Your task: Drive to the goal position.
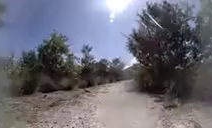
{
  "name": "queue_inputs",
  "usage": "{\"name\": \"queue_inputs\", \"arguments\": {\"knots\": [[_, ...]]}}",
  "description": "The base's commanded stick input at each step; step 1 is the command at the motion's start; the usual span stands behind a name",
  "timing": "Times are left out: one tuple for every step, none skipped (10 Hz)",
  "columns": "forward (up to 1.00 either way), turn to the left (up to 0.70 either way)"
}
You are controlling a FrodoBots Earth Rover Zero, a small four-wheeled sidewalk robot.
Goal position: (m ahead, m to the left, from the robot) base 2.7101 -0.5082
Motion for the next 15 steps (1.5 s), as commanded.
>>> {"name": "queue_inputs", "arguments": {"knots": [[0.45,0.00],[0.45,-0.01],[0.45,-0.17],[0.45,-0.27],[0.45,-0.27],[0.45,-0.27],[0.45,-0.27],[0.45,-0.01],[0.45,0.00],[0.45,0.00],[0.45,0.00],[0.45,0.00],[0.45,0.00],[0.45,0.00],[0.45,0.00]]}}
